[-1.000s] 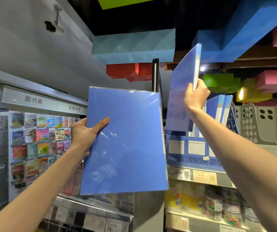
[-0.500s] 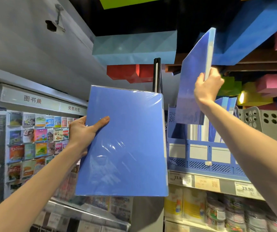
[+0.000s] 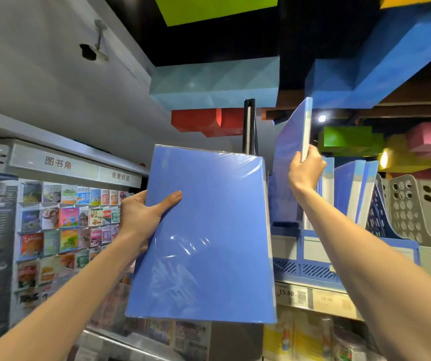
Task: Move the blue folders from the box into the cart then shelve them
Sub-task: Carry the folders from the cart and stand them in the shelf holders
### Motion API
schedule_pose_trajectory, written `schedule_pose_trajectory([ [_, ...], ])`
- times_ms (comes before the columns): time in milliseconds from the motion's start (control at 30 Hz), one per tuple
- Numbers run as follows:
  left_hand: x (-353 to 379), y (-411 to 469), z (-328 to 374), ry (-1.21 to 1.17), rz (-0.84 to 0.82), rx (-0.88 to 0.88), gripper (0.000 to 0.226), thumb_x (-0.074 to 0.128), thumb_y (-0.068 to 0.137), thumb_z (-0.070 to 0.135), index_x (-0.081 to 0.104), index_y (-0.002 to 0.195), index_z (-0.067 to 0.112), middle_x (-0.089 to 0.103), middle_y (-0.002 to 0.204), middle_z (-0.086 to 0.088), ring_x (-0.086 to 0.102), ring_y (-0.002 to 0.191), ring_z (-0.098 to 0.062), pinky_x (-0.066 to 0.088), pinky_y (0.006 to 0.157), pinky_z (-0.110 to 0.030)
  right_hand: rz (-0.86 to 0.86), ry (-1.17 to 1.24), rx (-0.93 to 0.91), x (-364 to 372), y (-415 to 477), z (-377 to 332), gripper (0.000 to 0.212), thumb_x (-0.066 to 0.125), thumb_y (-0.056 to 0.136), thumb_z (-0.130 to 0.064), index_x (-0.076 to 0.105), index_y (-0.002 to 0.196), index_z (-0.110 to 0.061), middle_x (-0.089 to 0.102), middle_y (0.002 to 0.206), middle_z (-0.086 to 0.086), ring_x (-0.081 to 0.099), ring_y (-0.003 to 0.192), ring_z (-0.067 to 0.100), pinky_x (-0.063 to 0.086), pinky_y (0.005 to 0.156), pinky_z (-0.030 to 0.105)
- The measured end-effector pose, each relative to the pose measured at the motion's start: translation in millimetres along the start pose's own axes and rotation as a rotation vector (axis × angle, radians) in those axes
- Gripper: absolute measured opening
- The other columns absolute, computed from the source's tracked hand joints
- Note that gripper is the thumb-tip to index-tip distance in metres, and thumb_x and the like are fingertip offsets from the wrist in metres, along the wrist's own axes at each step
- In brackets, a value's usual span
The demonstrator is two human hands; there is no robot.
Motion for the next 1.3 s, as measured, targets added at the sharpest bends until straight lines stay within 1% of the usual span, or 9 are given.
schedule_pose_trajectory([
  [67,2,2,-3,-0.002,-0.005,-0.013,0.037,0.09,0.072,0.023,0.075,0.102,0.009,0.078,0.095,-0.007,0.076,0.082,-0.029,0.062,0.073,-0.045,-0.008,0.017,0.015,4,-1,3,0.029,0.05,0.102,-0.012,0.06,0.127,0.0,0.067,0.116,0.017,0.061,0.107,0.031,0.033,0.071,0.012],
  [233,1,11,-6,0.011,0.023,-0.004,0.038,0.091,0.07,0.026,0.075,0.101,0.01,0.079,0.095,-0.004,0.076,0.082,-0.027,0.062,0.072,-0.042,-0.083,0.015,0.035,24,-10,22,0.028,0.053,0.101,-0.017,0.061,0.126,-0.004,0.067,0.117,0.014,0.063,0.106,0.031,0.049,0.087,0.032],
  [400,0,13,-5,0.019,0.034,0.011,0.035,0.09,0.071,0.029,0.074,0.099,0.015,0.079,0.094,0.0,0.076,0.08,-0.022,0.06,0.065,-0.034,-0.162,-0.022,0.058,27,-14,32,0.031,0.049,0.104,-0.021,0.056,0.127,-0.002,0.062,0.116,0.01,0.057,0.108,0.026,0.041,0.081,0.03],
  [533,2,9,-3,0.016,0.032,0.026,0.027,0.088,0.074,0.027,0.072,0.095,0.018,0.078,0.093,0.0,0.076,0.075,-0.018,0.059,0.056,-0.028,-0.361,-0.242,0.154,20,-15,28,0.039,0.042,0.105,-0.021,0.051,0.129,0.008,0.054,0.13,0.026,0.052,0.119,0.041,0.044,0.087,0.04],
  [633,3,9,-2,0.007,0.025,0.034,0.024,0.087,0.075,0.026,0.072,0.094,0.02,0.078,0.092,0.001,0.076,0.074,-0.018,0.058,0.054,-0.026,-0.61,-0.426,0.215,6,-11,25,0.021,0.048,0.098,-0.014,0.056,0.095,0.005,0.057,0.099,0.023,0.06,0.082,0.035,0.046,0.062,0.033],
  [700,5,7,-1,0.003,0.025,0.039,0.022,0.087,0.076,0.025,0.072,0.091,0.02,0.078,0.09,0.002,0.076,0.072,-0.016,0.058,0.053,-0.025,-0.75,-0.518,0.254,-6,-11,22,0.018,0.05,0.094,-0.008,0.047,0.077,-0.003,0.055,0.078,0.017,0.058,0.059,0.029,0.043,0.043,0.024],
  [867,11,5,0,-0.042,0.033,0.045,0.019,0.087,0.075,0.018,0.074,0.089,0.017,0.078,0.085,0.003,0.073,0.064,-0.011,0.057,0.052,-0.023,-0.596,-0.364,0.237,-5,-16,34,0.019,0.047,0.093,-0.001,0.048,0.075,0.0,0.057,0.076,0.019,0.058,0.05,0.028,0.046,0.042,0.028],
  [1000,15,7,1,-0.051,0.032,0.04,0.024,0.089,0.073,0.02,0.075,0.092,0.016,0.079,0.087,0.002,0.075,0.07,-0.016,0.06,0.057,-0.027,-0.527,-0.285,0.194,5,-32,54,0.015,0.051,0.101,-0.015,0.051,0.096,0.0,0.052,0.097,0.013,0.045,0.059,0.013,0.03,0.046,0.027],
  [1300,13,3,-1,-0.058,0.046,0.06,0.019,0.087,0.076,0.018,0.073,0.089,0.017,0.076,0.084,0.006,0.072,0.061,-0.007,0.056,0.05,-0.021,-0.639,-0.289,0.254,17,-47,71,0.027,0.056,0.101,-0.026,0.054,0.095,0.0,0.056,0.092,0.012,0.051,0.064,0.021,0.04,0.051,0.03],
])
Point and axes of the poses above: each hand's wrist, its own y-axis towards the middle knuckle, its own x-axis out of the palm, z = x × y, the point moved 2 cm from there along y, towards the middle knuckle
